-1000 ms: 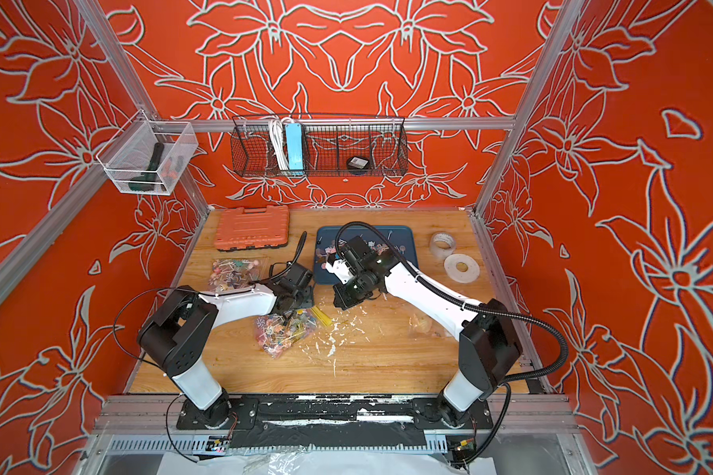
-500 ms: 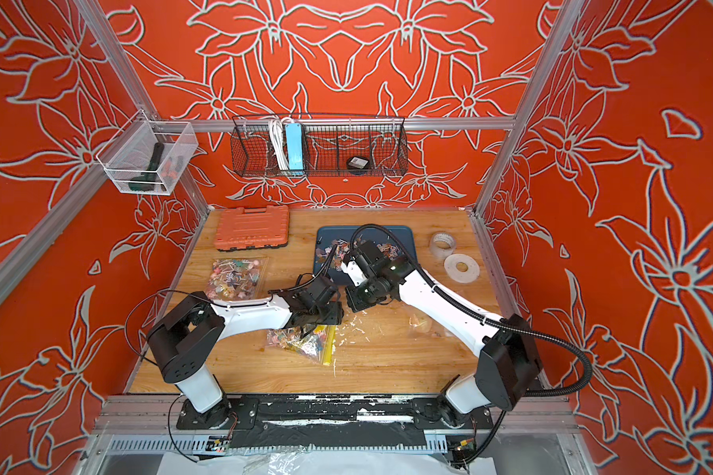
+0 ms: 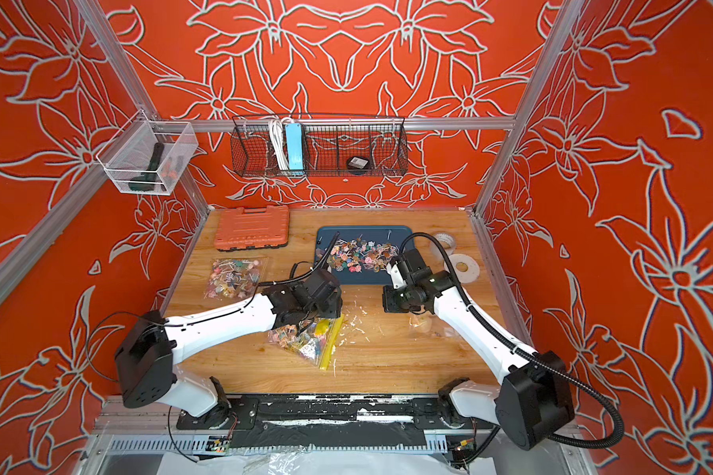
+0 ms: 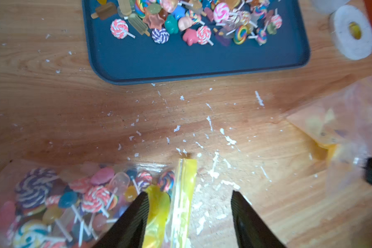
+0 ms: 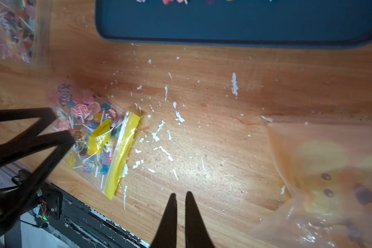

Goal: Pour candies out of the ziploc bag
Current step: Move the ziploc bag to the center of the board.

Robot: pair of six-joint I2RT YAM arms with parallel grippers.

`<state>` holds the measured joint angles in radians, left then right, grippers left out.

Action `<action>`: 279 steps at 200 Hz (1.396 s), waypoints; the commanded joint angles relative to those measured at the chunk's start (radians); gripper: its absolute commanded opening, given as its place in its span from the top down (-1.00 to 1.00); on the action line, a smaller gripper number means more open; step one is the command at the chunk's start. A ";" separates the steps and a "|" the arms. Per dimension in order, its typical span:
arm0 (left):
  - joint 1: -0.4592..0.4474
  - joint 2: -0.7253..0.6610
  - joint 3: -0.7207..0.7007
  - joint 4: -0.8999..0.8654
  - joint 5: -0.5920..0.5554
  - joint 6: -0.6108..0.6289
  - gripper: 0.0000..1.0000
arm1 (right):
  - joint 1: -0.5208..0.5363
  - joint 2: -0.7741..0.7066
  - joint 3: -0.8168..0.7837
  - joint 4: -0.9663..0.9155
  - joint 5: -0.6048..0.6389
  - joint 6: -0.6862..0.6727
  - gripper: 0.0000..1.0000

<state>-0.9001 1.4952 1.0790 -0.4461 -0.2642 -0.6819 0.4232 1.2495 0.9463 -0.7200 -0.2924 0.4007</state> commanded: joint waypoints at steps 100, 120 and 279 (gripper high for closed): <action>-0.221 0.088 -0.131 -0.072 -0.102 -0.227 0.05 | -0.023 0.026 -0.037 0.047 -0.025 -0.013 0.78; -0.230 0.120 -0.121 -0.068 -0.101 -0.240 0.05 | -0.023 0.027 -0.037 0.047 -0.027 -0.013 0.78; -0.283 0.276 0.012 -0.254 -0.224 -0.298 0.19 | -0.024 0.039 -0.035 0.050 -0.039 -0.022 0.78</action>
<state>-1.1793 1.7947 1.0863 -0.6556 -0.4587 -0.9665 0.4049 1.2758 0.9218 -0.6746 -0.3195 0.3958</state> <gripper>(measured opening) 0.418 0.109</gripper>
